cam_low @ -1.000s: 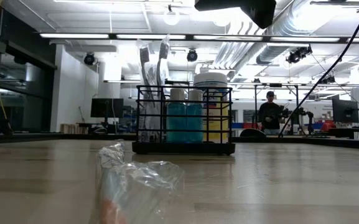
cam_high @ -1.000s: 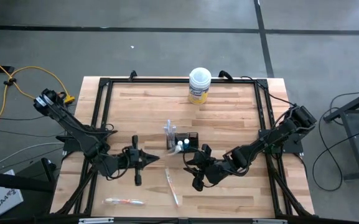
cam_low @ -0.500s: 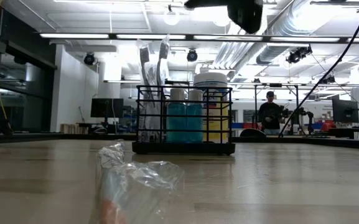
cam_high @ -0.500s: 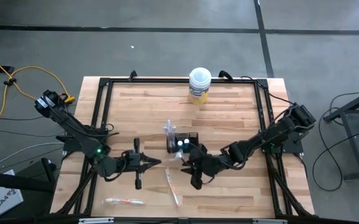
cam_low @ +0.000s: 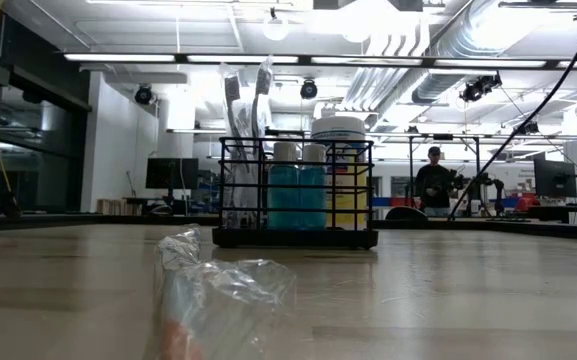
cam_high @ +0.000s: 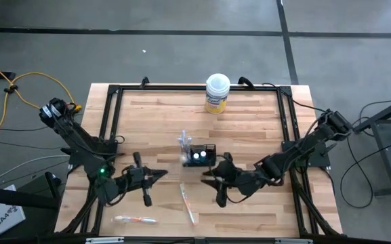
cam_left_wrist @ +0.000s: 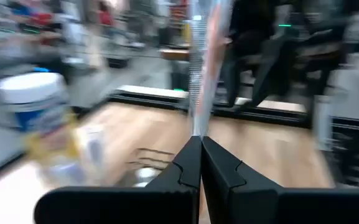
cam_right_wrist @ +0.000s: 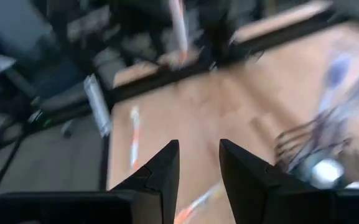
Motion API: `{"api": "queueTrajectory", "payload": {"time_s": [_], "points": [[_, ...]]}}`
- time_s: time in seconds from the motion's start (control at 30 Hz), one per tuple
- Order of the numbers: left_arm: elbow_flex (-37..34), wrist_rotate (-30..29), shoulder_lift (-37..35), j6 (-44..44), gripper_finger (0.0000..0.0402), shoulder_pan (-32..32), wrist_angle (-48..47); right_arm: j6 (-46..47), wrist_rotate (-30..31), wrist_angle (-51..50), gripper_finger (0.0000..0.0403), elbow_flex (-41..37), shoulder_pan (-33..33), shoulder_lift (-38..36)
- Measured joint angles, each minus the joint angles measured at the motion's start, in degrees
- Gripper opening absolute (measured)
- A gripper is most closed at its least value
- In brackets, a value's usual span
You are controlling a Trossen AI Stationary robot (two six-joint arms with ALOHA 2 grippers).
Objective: Pick & Place toothbrushing station
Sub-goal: Put the top orange toothbrush into the wire organizer
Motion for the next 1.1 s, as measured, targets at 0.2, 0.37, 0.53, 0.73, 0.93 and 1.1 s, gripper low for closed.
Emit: {"api": "queueTrajectory", "payload": {"time_s": [0.2,0.37,0.53,0.73,0.93,1.1], "points": [[0.00,-7.81,3.31,-0.03,0.0000,-2.57,1.40,-6.62,2.15,11.07,0.0105,0.02,-0.67,-0.29],[0.00,-7.89,5.93,2.83,0.0000,-1.52,4.97,-7.60,1.22,13.64,0.0105,0.04,-2.87,-0.22],[0.00,-7.85,7.12,3.86,0.0000,-0.66,5.97,-7.60,-0.60,14.37,0.0105,0.04,-3.82,-0.22],[0.00,-4.64,8.10,4.35,0.0000,1.42,6.12,-8.44,-1.80,16.62,0.0105,0.04,-4.55,-0.22],[0.00,-2.23,8.22,4.96,0.0000,3.19,6.07,-9.07,-2.02,17.55,0.0105,0.04,-4.47,-0.18],[0.00,-1.53,8.22,5.02,0.0000,4.32,5.97,-9.07,-1.85,17.75,0.0105,0.04,-4.52,-0.18]]}}
